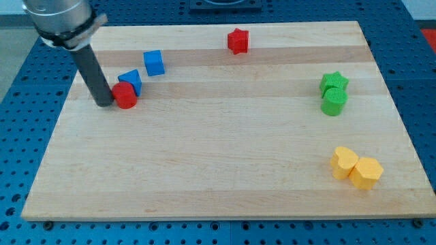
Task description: Drag the red circle to the bottom left of the red star
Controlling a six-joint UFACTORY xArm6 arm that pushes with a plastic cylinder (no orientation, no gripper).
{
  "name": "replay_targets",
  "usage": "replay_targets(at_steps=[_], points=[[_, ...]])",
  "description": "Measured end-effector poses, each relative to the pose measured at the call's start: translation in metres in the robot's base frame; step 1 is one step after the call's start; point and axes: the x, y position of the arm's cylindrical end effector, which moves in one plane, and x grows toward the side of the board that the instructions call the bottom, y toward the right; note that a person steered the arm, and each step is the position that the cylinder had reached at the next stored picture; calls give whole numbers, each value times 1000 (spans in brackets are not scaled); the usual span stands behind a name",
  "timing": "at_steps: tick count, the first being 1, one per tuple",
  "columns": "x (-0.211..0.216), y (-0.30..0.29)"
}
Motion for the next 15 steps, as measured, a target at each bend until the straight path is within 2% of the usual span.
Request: replay_targets(at_steps=[1, 4, 6, 7, 8, 9, 10, 11, 12, 13, 15], points=[[4, 35], [-27, 76], [-32, 153], [-49, 170], [-54, 173], [-41, 174], [-6, 144], [-18, 138], [-49, 138], [-51, 138], [-51, 99]])
